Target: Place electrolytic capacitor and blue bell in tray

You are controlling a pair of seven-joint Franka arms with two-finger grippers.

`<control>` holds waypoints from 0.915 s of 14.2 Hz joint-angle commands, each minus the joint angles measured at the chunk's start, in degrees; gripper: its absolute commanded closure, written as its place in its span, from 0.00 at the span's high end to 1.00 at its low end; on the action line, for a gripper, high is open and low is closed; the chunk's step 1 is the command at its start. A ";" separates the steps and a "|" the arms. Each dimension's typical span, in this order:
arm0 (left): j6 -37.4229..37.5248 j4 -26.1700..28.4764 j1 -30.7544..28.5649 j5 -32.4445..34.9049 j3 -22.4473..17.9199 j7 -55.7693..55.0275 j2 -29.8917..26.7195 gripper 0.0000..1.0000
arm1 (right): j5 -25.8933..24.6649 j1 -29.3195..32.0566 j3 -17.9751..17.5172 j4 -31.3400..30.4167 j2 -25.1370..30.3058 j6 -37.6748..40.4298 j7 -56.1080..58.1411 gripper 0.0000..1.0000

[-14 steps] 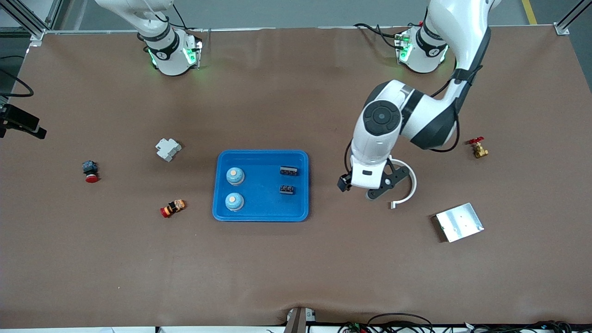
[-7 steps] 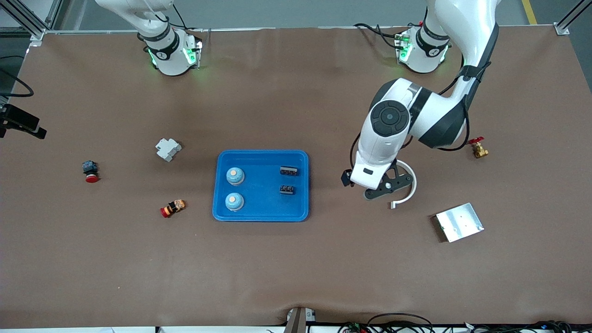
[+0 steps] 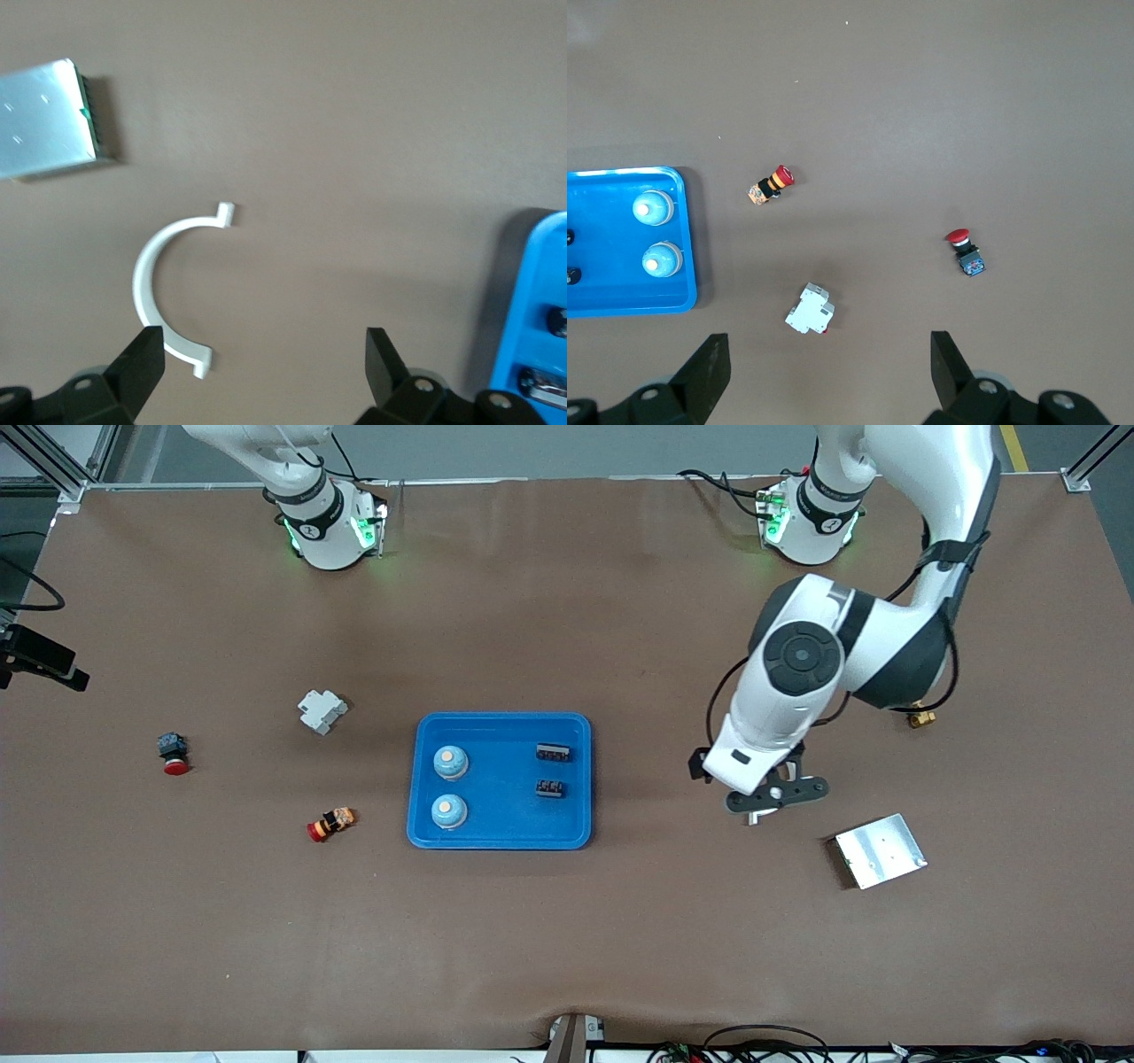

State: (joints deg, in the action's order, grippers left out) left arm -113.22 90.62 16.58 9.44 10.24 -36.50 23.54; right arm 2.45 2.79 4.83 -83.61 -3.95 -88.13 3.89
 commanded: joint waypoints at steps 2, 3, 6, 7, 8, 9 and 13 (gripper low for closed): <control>0.46 0.96 -4.70 0.84 0.48 8.36 -2.35 1.00 | 0.71 0.55 -0.35 0.20 0.17 0.41 -0.20 1.00; 0.46 0.96 -5.58 0.84 0.48 10.55 -2.79 1.00 | 0.71 0.55 -0.35 0.11 0.17 0.41 -0.20 1.00; 0.90 1.23 -7.69 0.75 0.48 14.69 -4.46 1.00 | 0.71 0.55 -0.35 0.20 0.17 0.50 -0.20 1.00; 0.90 1.31 -7.79 0.75 0.48 15.40 -4.81 1.00 | 0.71 0.55 -0.35 0.11 0.17 0.50 -0.20 1.00; 1.07 1.31 -8.40 0.75 0.48 16.54 -5.08 1.00 | 0.71 0.55 -0.35 0.11 0.17 0.41 -0.20 1.00; 1.42 1.40 -9.71 0.75 0.57 17.24 -5.60 1.00 | 0.71 0.55 -0.35 0.11 0.17 0.50 -0.20 1.00; 1.51 3.95 -12.70 -0.13 0.66 19.89 -8.15 1.00 | 0.71 0.64 -0.35 0.11 0.17 0.50 -0.20 1.00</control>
State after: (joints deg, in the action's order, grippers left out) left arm -112.12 91.71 5.89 9.46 10.25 -18.08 18.26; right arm 2.45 2.79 4.84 -83.61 -3.95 -88.13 3.89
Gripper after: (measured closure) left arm 0.000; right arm 0.000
